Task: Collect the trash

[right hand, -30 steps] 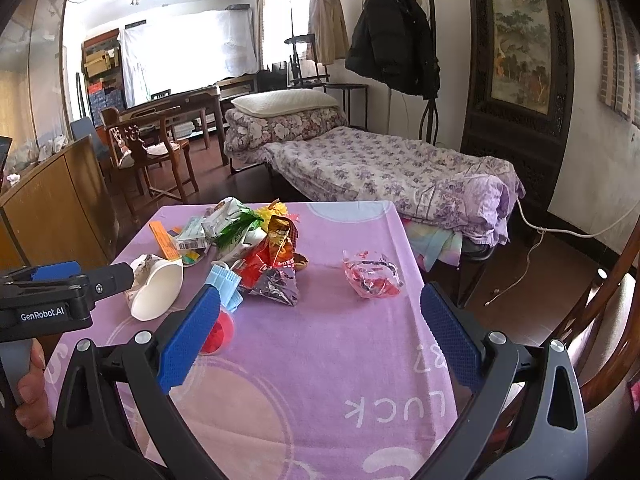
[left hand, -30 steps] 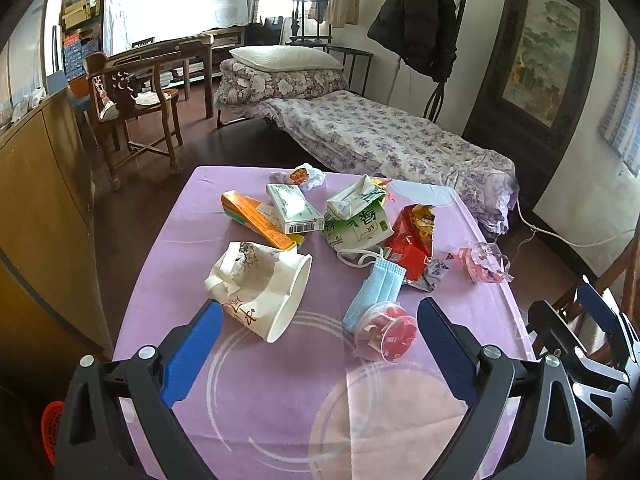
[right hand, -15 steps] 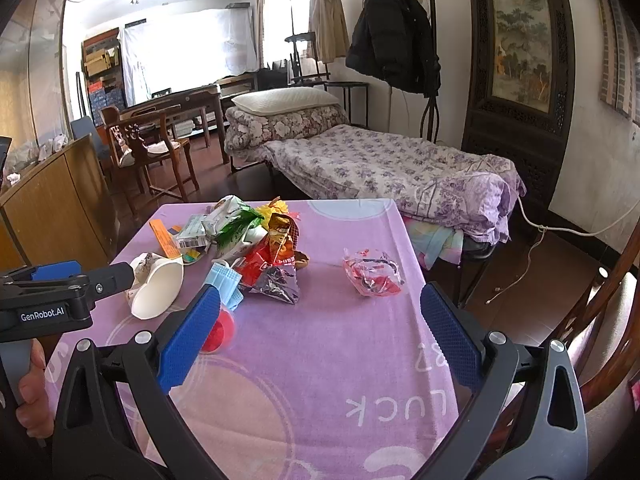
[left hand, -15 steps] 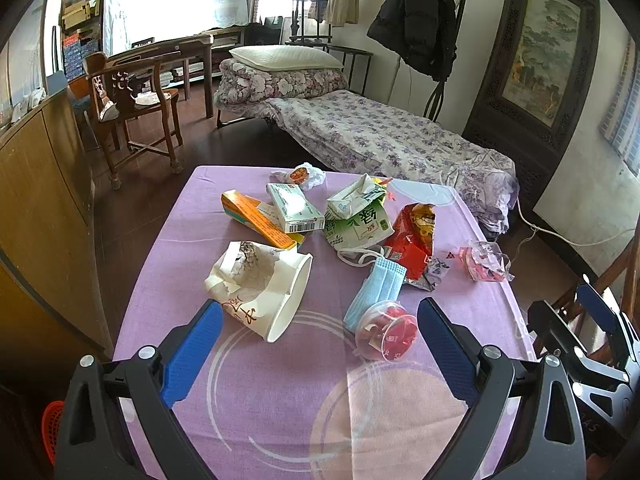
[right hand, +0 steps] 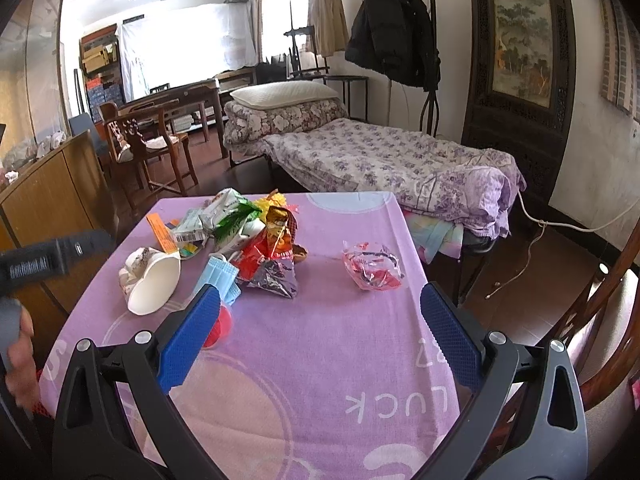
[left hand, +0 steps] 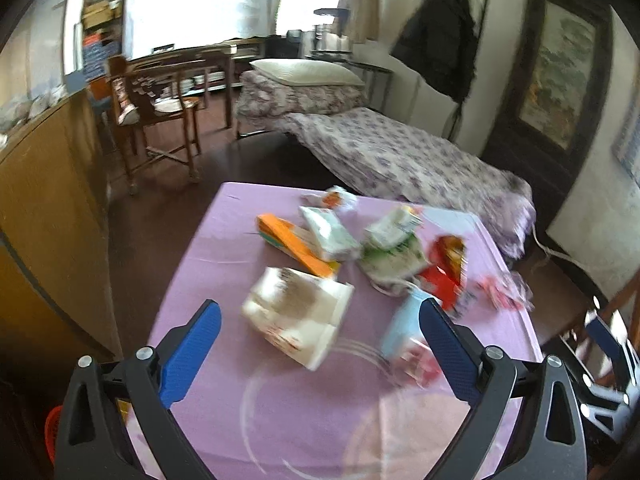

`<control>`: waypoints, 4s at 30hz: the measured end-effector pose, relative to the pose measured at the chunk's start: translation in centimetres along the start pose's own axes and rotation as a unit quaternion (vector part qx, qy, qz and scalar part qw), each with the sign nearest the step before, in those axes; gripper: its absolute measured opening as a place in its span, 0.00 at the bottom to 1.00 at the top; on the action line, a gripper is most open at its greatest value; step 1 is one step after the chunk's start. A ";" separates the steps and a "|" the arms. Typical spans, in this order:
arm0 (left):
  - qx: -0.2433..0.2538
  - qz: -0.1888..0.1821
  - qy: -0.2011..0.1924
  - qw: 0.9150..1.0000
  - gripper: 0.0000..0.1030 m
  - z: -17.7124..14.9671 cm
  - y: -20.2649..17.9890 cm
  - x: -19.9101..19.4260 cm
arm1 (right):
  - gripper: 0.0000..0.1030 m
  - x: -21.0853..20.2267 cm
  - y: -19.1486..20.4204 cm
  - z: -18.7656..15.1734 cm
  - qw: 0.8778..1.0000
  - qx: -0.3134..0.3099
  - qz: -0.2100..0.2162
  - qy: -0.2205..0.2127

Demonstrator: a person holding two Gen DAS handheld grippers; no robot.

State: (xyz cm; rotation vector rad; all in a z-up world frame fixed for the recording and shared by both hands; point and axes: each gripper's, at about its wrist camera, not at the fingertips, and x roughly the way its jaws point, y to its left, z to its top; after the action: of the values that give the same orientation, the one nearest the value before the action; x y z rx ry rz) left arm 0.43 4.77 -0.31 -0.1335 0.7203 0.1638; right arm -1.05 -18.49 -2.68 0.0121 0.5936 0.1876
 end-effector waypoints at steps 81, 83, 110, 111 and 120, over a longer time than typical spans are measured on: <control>-0.058 -0.050 0.189 0.979 0.59 -3.6 3.0 8.6 | 0.54 6.5 6.1 -0.8 0.979 -0.065 0.128 0.144; -0.034 -0.022 0.181 0.983 0.58 -3.5 2.5 8.8 | 0.54 6.5 6.1 -0.9 0.979 -0.063 0.129 0.145; 0.002 -0.018 0.184 0.983 0.67 -3.8 0.4 9.9 | 0.66 9.3 7.5 -2.1 0.976 -0.085 0.090 0.180; 0.007 -0.017 0.185 0.983 0.54 -3.9 0.3 10.0 | 0.62 9.3 7.3 -2.2 0.976 -0.080 0.092 0.183; 0.036 -0.017 0.140 0.989 0.06 -3.4 -0.2 7.8 | 0.53 8.2 6.5 -1.8 0.977 -0.055 0.111 0.176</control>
State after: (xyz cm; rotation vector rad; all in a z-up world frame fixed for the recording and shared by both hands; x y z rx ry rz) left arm 4.03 4.81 -7.97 -0.1002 1.0015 0.0861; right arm 3.53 -10.66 -8.29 -0.0632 0.9346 0.4452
